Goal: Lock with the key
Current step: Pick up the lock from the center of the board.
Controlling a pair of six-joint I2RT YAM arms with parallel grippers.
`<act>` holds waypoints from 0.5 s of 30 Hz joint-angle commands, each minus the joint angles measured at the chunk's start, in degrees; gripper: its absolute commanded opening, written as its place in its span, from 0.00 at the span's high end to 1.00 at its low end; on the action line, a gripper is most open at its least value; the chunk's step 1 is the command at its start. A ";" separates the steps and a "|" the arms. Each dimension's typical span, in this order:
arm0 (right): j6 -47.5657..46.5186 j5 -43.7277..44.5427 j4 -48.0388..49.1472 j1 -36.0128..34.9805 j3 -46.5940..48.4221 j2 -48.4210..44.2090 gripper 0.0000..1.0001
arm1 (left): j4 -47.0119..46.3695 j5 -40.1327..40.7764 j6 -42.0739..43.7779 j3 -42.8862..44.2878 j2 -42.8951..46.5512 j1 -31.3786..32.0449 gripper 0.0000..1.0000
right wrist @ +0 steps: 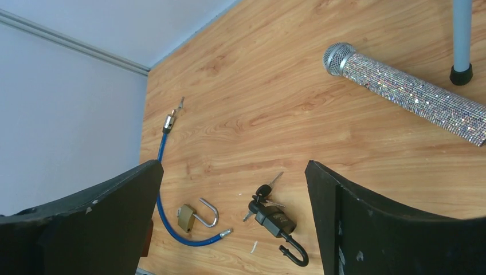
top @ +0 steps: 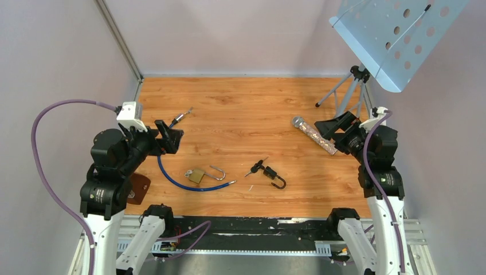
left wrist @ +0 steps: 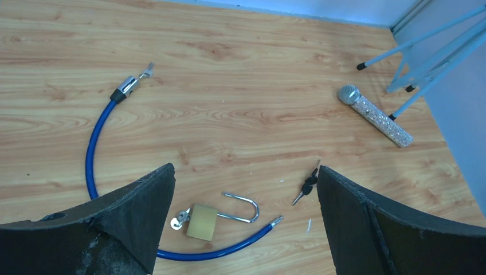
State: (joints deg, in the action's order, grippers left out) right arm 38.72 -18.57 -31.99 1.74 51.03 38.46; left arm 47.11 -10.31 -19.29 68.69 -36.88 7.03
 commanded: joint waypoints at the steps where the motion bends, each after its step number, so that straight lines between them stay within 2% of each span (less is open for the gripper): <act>1: 0.02 -0.08 2.19 0.04 -1.65 -0.21 0.04 | -0.92 -1.00 -0.79 -0.25 0.06 -0.17 0.00; 4: -0.10 -4.71 4.13 0.02 -3.58 -0.11 0.03 | -0.48 1.34 -1.06 -0.54 0.53 -0.17 0.00; 7: -0.28 -13.49 7.38 -0.06 -6.72 0.08 0.05 | -0.58 2.19 -1.28 -1.46 0.91 -0.17 0.00; 9: -0.04 -18.56 10.74 -0.48 -9.80 -0.35 0.05 | -0.83 -0.82 -0.21 -2.30 0.95 -0.16 0.00; 13: -0.13 -21.17 16.29 -3.03 -15.55 -2.67 0.06 | -3.93 -9.92 1.11 -5.83 1.69 -0.17 0.00; 15: -0.98 -22.00 18.64 -5.31 -17.49 -3.81 0.07 | -5.76 -19.26 1.72 -8.14 2.19 -0.20 0.00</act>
State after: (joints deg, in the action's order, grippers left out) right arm 38.79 -34.54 -22.35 -0.30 36.16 37.21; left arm 45.50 -15.46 -19.16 63.24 -35.59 7.03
